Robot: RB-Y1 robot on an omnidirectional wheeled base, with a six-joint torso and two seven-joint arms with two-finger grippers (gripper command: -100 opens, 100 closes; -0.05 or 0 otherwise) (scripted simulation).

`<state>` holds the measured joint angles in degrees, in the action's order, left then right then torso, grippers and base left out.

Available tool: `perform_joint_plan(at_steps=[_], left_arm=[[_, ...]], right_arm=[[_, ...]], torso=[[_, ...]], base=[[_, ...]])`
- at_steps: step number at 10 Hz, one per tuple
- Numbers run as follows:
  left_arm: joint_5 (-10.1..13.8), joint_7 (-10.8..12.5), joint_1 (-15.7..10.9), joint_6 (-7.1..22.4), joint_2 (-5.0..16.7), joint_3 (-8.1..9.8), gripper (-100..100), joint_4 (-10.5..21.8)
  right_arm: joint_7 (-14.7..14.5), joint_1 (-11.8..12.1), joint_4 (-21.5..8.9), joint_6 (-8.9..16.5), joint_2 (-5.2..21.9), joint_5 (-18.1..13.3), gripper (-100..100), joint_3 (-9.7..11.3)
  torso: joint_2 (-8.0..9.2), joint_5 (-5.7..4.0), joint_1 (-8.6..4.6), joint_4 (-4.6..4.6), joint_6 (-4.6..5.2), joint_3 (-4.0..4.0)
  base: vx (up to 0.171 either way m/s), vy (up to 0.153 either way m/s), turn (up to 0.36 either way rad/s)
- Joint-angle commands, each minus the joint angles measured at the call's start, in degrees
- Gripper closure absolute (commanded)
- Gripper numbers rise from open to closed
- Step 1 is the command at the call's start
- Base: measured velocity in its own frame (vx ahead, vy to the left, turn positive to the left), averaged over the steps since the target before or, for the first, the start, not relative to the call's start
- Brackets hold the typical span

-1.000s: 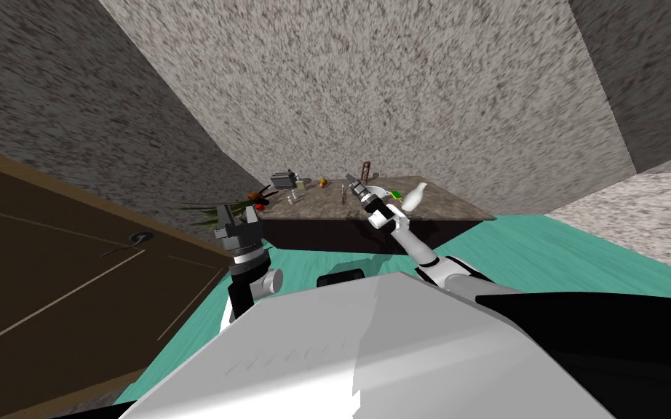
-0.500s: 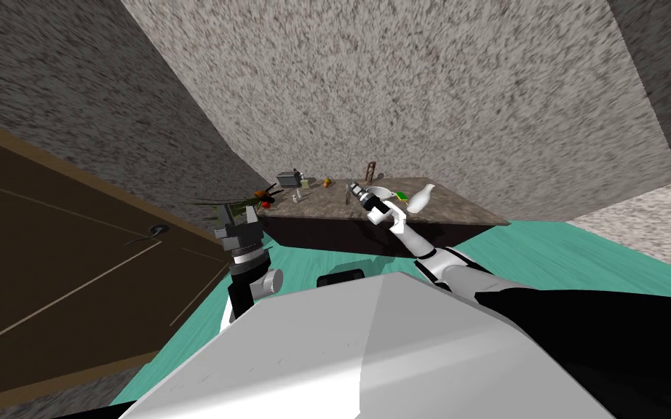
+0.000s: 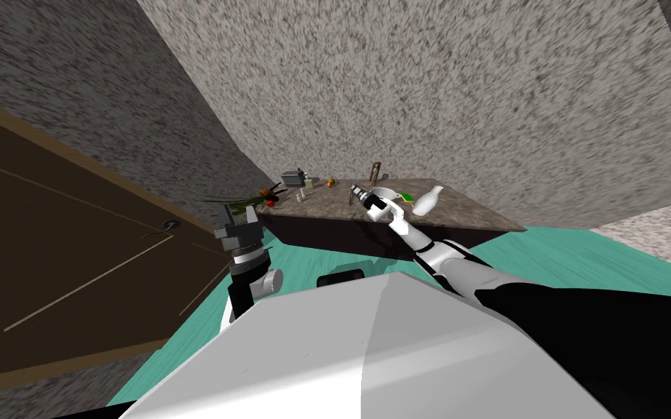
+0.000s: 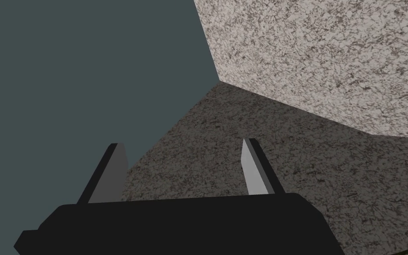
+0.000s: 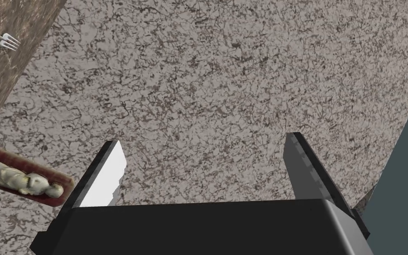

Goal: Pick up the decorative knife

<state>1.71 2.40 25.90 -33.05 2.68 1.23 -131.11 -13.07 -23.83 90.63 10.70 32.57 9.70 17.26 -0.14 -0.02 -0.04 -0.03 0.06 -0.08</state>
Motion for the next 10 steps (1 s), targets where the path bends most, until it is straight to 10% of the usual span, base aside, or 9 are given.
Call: perform_joint_plan(at_steps=[1, 10], left_arm=[[0.0, 0.0, 0.0, 0.0, 0.0, 0.0, 0, 0.0], [0.0, 0.0, 0.0, 0.0, 0.0, 0.0, 0, 0.0]], right_arm=[[-2.2, -2.7, -2.9, 2.9, 0.4, 0.2, -100, 1.0], [-9.3, -9.6, -19.2, 14.1, 2.2, 1.0, -100, 4.2]], torso=[[0.0, 0.0, 0.0, 0.0, 0.0, 0.0], [-0.15, 0.0, 0.01, -0.03, -0.02, -0.08]], base=[[0.039, 0.008, 0.107], [0.054, 0.005, 0.087]])
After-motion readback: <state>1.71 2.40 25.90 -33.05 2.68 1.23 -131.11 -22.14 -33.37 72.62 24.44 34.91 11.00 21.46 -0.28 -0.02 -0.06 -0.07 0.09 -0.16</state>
